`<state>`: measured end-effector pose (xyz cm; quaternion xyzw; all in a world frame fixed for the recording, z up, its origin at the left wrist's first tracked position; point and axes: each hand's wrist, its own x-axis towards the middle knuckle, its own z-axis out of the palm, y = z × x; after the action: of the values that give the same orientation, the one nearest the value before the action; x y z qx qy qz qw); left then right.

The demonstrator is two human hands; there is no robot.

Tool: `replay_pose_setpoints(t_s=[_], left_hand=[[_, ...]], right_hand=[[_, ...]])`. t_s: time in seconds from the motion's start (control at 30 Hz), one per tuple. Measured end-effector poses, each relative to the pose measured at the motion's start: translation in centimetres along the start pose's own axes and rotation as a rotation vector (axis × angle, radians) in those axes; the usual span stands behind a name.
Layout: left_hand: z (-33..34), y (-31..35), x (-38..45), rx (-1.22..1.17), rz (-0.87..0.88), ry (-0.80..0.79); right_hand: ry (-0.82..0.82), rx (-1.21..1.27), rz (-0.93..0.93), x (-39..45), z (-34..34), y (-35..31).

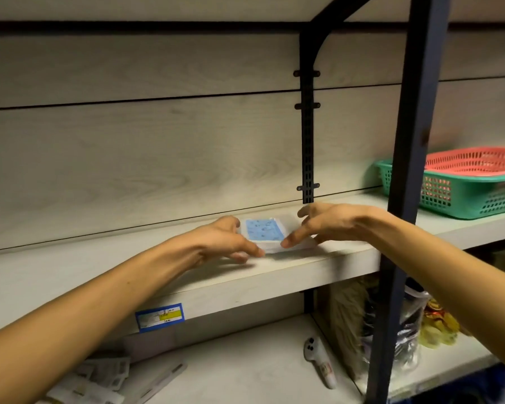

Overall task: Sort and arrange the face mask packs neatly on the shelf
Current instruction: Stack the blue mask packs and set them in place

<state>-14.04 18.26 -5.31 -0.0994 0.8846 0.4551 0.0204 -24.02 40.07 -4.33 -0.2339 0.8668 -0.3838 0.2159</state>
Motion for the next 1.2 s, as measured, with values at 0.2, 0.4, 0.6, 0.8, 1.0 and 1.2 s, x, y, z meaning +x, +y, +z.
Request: replay_pose_setpoints(t_s=[0.2,0.4,0.6,0.8,1.0,1.2], left_hand=[[1.5,0.5,-0.1,0.097,0.041,0.034],[2.6,0.8,0.4,0.134,0.111,0.036],[3.0,1.8,0.6,0.065,0.09,-0.003],[1.9,1.2,1.1,0.396,0.137,0.085],[3.4,-1.3,1.8,0.727,0.267,0.188],[4.6,-2.8,2.1,0.797,0.342,0.274]], right_hand=[[0.114,-0.272,0.025,-0.9,0.6,-0.1],[0.123,-0.285,0.056,-1.4,-0.6,0.2],[0.072,-0.339,0.072,-1.9,-2.2,0.9],[0.087,-0.307,0.053,-1.2,-1.9,1.2],[0.238,-0.385,-0.267,1.7,2.3,1.2],[0.245,-0.523,-0.222,3.0,3.8,2.5]])
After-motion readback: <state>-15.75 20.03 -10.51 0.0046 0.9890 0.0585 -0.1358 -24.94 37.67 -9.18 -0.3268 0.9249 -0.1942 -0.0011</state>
